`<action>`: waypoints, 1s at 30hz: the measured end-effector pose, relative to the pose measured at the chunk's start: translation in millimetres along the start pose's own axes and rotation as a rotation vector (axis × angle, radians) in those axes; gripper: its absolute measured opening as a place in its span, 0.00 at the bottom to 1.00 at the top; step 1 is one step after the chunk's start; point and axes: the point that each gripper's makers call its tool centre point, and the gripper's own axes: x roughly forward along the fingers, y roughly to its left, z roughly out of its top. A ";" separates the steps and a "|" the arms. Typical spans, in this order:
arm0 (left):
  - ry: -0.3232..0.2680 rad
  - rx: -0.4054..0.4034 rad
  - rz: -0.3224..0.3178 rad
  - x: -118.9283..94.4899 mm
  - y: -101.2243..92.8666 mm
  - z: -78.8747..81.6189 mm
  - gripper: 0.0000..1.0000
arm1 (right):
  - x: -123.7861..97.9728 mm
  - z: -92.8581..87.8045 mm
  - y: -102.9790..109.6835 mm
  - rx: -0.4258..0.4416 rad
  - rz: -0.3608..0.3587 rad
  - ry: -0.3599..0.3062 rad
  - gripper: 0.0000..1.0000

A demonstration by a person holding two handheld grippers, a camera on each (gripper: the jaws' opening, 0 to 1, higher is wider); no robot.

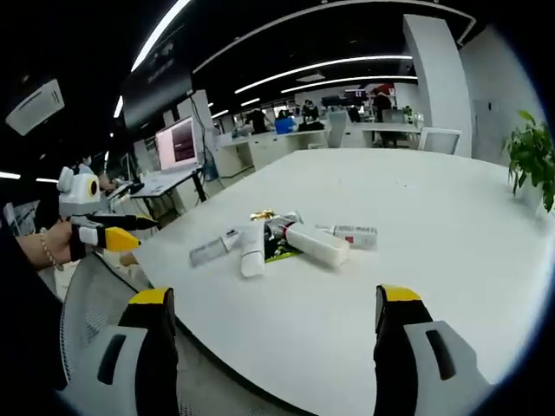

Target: Arrange the skincare products in the storage area until every visible bottle or jar stands upright without overlapping.

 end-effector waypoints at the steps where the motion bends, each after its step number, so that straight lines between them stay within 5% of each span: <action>1: -0.001 0.002 0.000 0.2 -0.9 0.2 0.86 | 1.2 0.1 1.4 -0.005 0.005 0.004 0.95; 10: 0.017 0.035 -0.003 1.2 -1.5 -1.4 0.86 | 12.0 -1.8 4.4 -0.043 0.035 0.059 0.90; 30: 0.023 0.048 0.011 1.2 4.0 -3.3 0.83 | 48.1 23.7 11.0 -0.093 0.126 0.138 0.75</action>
